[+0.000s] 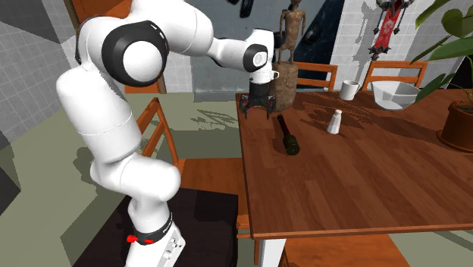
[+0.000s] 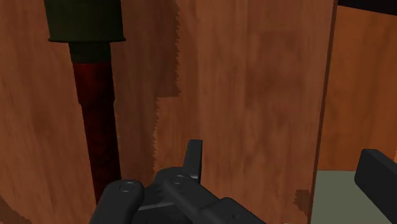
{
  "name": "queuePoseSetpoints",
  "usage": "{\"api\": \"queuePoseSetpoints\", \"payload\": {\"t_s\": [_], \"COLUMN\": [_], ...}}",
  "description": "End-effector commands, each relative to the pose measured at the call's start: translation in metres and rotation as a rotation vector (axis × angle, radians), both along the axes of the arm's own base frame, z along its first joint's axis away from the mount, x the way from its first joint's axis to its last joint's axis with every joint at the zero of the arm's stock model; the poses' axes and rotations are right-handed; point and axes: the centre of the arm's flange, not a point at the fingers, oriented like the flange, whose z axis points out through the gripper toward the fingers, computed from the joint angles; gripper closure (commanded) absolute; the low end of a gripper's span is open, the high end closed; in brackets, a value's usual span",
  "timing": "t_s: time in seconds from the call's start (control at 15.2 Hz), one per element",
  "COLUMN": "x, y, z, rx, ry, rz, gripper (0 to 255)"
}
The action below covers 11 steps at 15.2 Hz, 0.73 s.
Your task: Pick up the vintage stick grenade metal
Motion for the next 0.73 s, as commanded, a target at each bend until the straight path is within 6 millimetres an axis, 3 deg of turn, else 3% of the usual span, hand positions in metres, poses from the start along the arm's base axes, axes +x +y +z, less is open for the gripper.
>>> {"api": "queuePoseSetpoints", "payload": {"t_s": [0.0,0.53,0.66], "x": [0.009,0.045,0.049], "y": [-0.026,-0.118,-0.127], "z": [-0.007,-0.031,-0.039], "rx": [-0.006,-0.027,-0.029], "ry": [0.001,0.005,0.005], "rz": [0.005,0.018,0.019], "gripper": [0,0,0]}}
